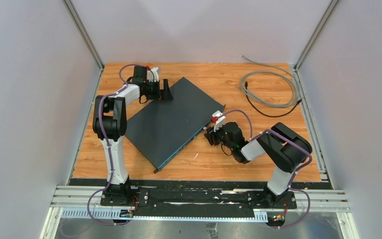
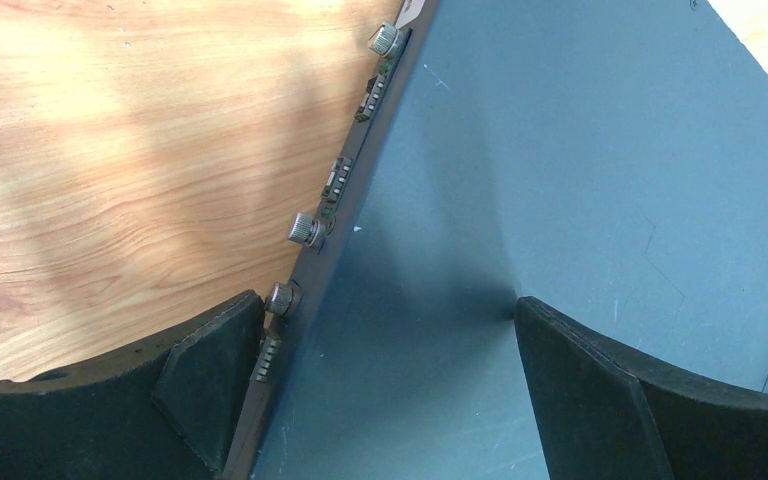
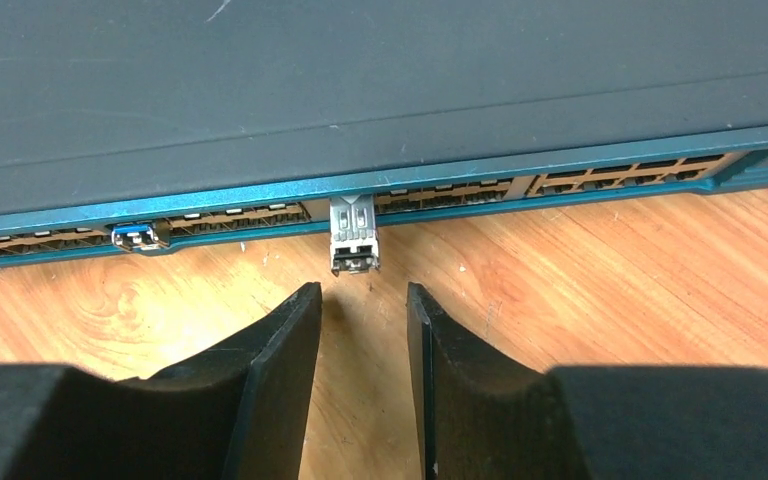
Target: Pull the plug off the socket
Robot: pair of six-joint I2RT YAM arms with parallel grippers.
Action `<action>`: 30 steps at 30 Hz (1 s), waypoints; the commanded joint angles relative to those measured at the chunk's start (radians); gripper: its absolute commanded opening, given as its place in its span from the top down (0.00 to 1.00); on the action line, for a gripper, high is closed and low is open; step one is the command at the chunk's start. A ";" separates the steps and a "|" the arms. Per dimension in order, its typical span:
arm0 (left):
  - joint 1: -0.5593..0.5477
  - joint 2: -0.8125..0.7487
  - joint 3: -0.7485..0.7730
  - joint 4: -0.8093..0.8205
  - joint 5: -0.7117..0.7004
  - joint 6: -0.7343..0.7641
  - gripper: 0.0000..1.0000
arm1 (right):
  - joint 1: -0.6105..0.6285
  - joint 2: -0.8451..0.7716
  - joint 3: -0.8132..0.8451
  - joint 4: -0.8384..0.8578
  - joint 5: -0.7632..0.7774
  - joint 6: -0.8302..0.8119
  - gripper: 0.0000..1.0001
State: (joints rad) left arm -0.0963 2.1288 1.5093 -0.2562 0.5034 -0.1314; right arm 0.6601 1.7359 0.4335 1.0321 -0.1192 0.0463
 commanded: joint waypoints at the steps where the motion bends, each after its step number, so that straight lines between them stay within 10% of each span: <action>1: -0.029 0.045 -0.038 -0.200 -0.045 -0.010 0.03 | -0.009 -0.044 -0.020 -0.084 0.035 -0.001 0.56; 9: -0.028 0.047 -0.033 -0.204 -0.044 -0.007 0.03 | -0.008 -0.110 0.012 -0.161 0.010 -0.040 0.34; 17: -0.028 0.049 -0.031 -0.207 -0.043 -0.007 0.03 | -0.009 -0.039 0.107 -0.159 0.010 -0.084 0.34; 22: -0.028 0.052 -0.029 -0.208 -0.042 -0.007 0.03 | -0.009 0.017 0.151 -0.127 -0.023 -0.105 0.46; 30: -0.028 0.054 -0.028 -0.209 -0.040 -0.010 0.03 | -0.009 -0.021 0.103 -0.124 -0.018 -0.081 0.95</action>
State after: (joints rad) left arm -0.0978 2.1288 1.5166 -0.2684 0.4973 -0.1314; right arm 0.6567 1.7435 0.5518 0.9085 -0.1631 -0.0338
